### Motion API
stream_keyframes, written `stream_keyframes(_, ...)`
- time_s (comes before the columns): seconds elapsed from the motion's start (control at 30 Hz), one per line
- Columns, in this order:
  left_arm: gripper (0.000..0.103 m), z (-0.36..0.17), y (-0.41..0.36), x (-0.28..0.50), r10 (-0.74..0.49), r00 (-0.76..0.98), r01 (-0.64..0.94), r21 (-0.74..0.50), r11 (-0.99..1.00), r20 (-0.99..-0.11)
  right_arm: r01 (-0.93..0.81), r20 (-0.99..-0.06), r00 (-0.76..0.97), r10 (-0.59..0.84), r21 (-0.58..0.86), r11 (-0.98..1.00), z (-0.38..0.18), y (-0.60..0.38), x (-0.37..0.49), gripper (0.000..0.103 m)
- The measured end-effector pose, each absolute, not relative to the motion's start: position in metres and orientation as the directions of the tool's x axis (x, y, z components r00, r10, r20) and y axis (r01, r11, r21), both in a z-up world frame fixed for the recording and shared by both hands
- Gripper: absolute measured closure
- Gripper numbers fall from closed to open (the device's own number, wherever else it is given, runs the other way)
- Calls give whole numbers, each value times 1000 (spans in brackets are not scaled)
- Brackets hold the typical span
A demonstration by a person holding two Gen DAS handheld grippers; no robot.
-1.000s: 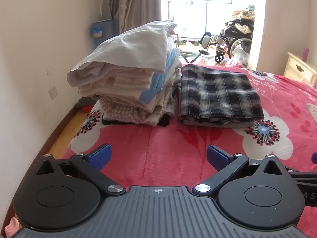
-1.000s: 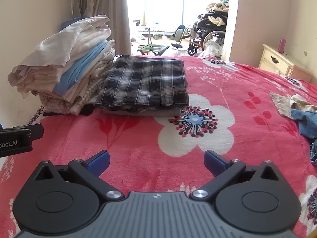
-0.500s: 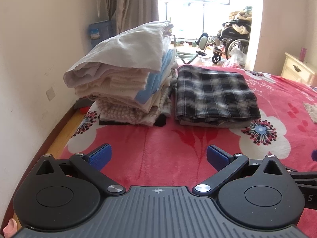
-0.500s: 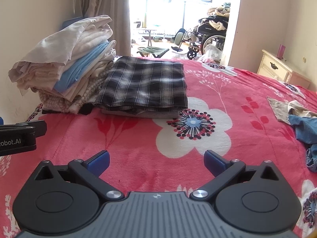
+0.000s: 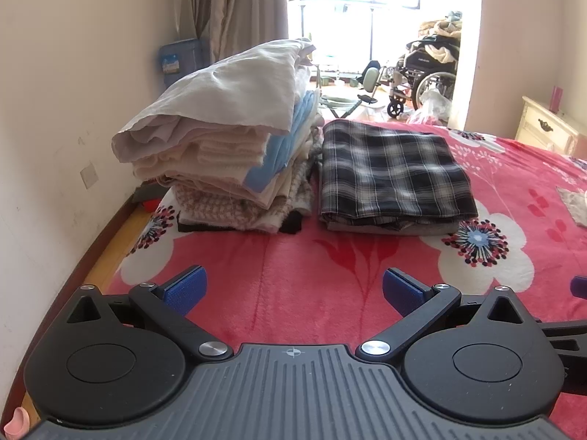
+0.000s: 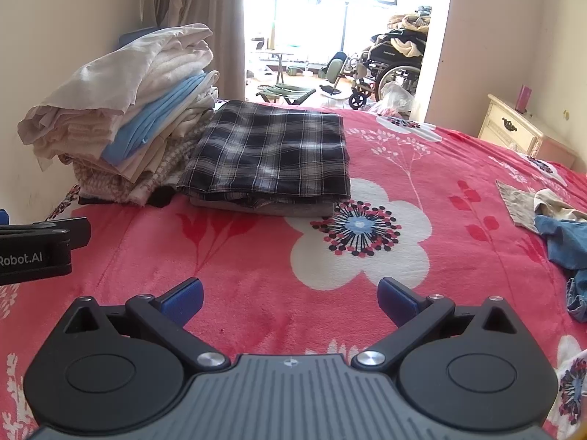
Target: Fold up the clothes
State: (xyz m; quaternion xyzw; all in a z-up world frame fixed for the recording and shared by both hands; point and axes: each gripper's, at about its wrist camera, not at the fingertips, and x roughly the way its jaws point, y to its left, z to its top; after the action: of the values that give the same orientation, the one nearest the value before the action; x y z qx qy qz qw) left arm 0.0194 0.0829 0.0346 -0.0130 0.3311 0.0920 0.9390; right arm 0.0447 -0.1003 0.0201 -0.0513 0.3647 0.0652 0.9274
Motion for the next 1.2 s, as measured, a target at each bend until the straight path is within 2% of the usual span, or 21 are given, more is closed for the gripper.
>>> stream_keyframes(1.2, 0, 33, 82, 19, 164, 757, -179, 42, 983, -633, -154, -688, 722, 74, -56, 986, 20, -99, 43, 0)
